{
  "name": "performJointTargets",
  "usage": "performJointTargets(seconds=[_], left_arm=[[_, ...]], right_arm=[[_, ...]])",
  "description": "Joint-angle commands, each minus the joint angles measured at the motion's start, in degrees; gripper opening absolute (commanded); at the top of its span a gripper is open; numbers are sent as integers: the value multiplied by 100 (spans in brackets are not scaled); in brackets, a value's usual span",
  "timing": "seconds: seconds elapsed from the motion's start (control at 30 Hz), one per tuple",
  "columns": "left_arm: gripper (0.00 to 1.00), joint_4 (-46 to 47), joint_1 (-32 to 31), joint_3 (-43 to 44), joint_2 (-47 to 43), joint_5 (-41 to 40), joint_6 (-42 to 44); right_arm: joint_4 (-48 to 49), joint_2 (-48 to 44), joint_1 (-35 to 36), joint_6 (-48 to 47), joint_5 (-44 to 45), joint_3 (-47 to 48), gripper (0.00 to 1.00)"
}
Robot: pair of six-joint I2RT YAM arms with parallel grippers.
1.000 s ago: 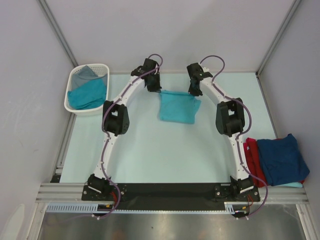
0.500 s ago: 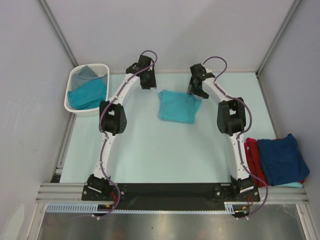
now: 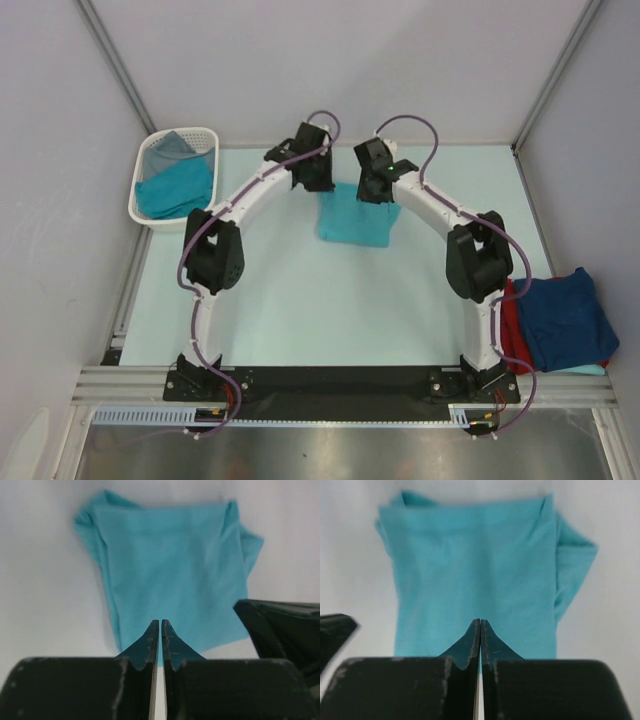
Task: Fold and stack the t-shirts
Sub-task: Smooth out wrinkles on the folded tshirt
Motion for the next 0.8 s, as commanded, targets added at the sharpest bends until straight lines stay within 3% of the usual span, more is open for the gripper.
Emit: performJointTargets(seconds=[0.0, 0.33, 0.57, 0.67, 0.77], left_arm=[[7, 403, -233, -598, 13, 251, -128], [2, 543, -312, -1170, 295, 532, -269], [0, 376, -365, -1591, 620, 972, -374], [0, 297, -400, -1723, 621, 955, -339], [0, 437, -426, -1995, 68, 577, -339]], right_arm=[[75, 254, 33, 96, 9, -476, 0], [5, 869, -37, 166, -236, -670, 0], [-716, 1563, -54, 307, -659, -336, 0], [-699, 1476, -19, 290, -537, -388, 0], [-445, 801, 130, 237, 59, -695, 0]])
